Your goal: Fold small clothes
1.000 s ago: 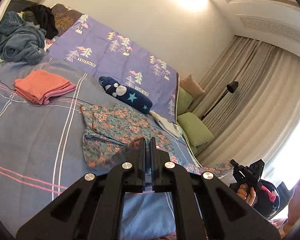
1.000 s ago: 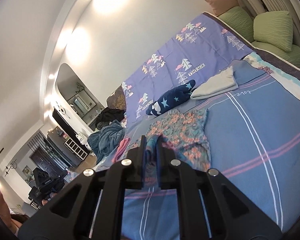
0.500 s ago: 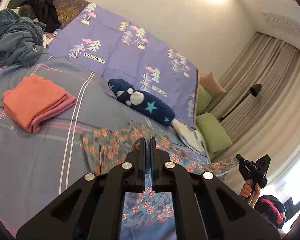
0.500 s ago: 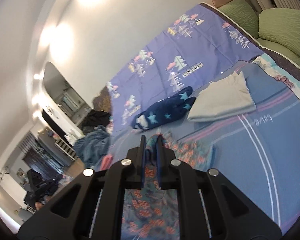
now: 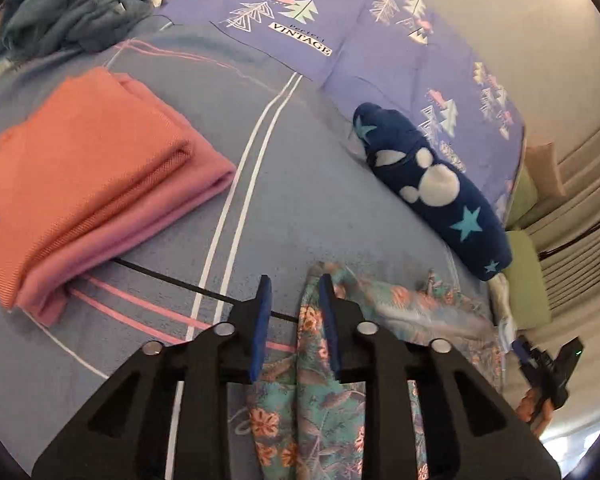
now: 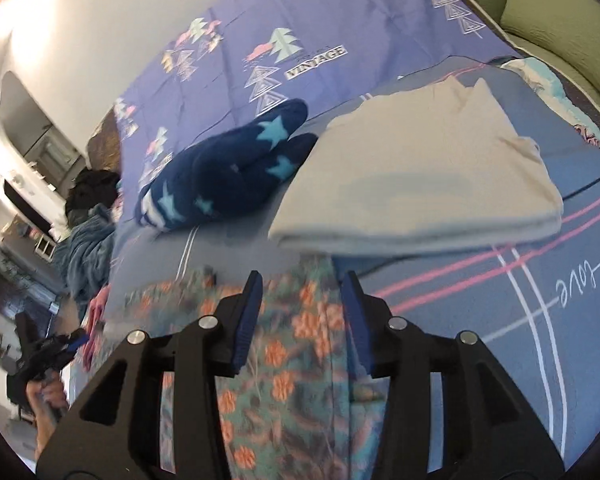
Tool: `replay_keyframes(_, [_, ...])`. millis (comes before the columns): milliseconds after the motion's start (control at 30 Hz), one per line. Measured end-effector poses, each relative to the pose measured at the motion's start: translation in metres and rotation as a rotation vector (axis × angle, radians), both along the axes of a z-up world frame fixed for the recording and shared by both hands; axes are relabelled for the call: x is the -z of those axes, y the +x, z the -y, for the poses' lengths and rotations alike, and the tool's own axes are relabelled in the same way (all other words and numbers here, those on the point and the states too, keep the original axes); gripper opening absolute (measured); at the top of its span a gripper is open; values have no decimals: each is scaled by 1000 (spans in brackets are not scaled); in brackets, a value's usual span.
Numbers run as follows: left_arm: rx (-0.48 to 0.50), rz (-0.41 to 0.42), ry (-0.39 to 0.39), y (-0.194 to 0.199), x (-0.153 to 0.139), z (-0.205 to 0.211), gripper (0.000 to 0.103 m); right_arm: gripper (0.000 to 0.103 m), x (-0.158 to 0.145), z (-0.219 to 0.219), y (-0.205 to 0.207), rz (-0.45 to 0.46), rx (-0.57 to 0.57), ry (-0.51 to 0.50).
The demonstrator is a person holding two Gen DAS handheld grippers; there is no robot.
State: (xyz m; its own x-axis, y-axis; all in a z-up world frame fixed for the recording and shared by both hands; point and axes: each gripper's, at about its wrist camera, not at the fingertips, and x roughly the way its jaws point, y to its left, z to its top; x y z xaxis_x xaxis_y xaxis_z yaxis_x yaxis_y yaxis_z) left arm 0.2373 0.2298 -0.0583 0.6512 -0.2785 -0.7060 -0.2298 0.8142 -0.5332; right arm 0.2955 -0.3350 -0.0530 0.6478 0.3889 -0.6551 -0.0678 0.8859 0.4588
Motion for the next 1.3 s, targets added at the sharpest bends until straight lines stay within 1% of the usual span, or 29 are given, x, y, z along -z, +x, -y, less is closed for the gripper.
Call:
replay_keyframes(33, [5,23,7,-6,-1,0,42,45,0,2,-4,10,-19,-21])
replay_keyframes(67, [14,47,17,-11,-4,1,48,46,-1,2,-6,13,-37,-38])
replay_keyframes(100, [32,61,20,-14,-4,2,49,47,-1,2,-8,9,-69,-64])
replay_keyframes(133, [73,71,24,-15,-6,6,51,49,0,2,-8,-3,-89,-75])
replay_keyframes(167, [101,71,33,-15,-6,10,54,50,1,2,-6,-28,-116,-78])
replay_keyframes(200, [126,67,47,-15,-5,15,54,50,4,1,-3,-56,-142,-64])
replay_keyframes(300, [157,28,58,-3,5,24,54,53,10,-4,8,-86,-170,-32])
replay_keyframes(367, [160,-6,64,13,15,29,54,53,13,-7,15,-95,-183,-25])
replay_keyframes(400, [160,-9,71,18,18,31,54,52,18,-11,22,-107,-181,-30])
replay_keyframes(433, [163,3,91,25,19,34,52,36,22,-14,27,-121,-181,-41])
replay_keyframes(500, [185,25,119,33,17,40,5,3,28,-20,33,-140,-182,-64])
replay_keyframes(533, [181,19,121,36,15,42,2,3,26,-22,32,-121,-167,-66])
replay_keyframes(567, [168,29,119,35,13,42,2,3,19,-21,27,-74,-163,-50])
replay_keyframes(600, [161,58,119,31,6,43,2,3,5,-19,18,1,-165,-25])
replay_keyframes(667, [155,142,116,19,-12,43,2,3,-14,-12,7,94,-148,5])
replay_keyframes(733, [143,192,135,17,-24,42,2,2,-24,-6,5,139,-107,-7])
replay_keyframes(800, [126,194,182,26,-25,42,3,3,-18,-6,15,117,-82,-35])
replay_keyframes(833, [120,168,217,35,-19,43,3,3,-8,-8,24,80,-71,-56])
replay_keyframes(867, [127,127,233,45,-10,42,3,4,3,-10,31,47,-76,-73])
replay_keyframes(933, [134,45,230,55,7,40,4,16,21,-15,35,-15,-76,-101])
replay_keyframes(967, [151,16,222,57,13,41,4,21,27,-16,31,-41,-68,-115])
replay_keyframes(1000, [164,7,228,52,15,42,5,27,28,-14,22,-41,-69,-117])
replay_keyframes(1033, [168,16,234,46,11,42,10,29,24,-10,13,-29,-65,-122])
replay_keyframes(1067, [171,29,234,36,6,41,21,31,18,-4,-3,-3,-49,-134])
replay_keyframes(1100, [168,44,229,25,-1,39,27,34,13,2,-17,12,-41,-133])
replay_keyframes(1133, [154,69,219,8,-11,34,34,35,8,12,-35,24,-36,-123])
replay_keyframes(1200, [130,109,184,-25,-25,28,37,35,-2,31,-77,45,-32,-82])
replay_keyframes(1233, [125,138,148,-50,-30,25,39,36,-4,37,-93,52,-32,-66])
replay_keyframes(1300, [126,161,103,-89,-32,23,40,36,-3,49,-141,62,-37,-29])
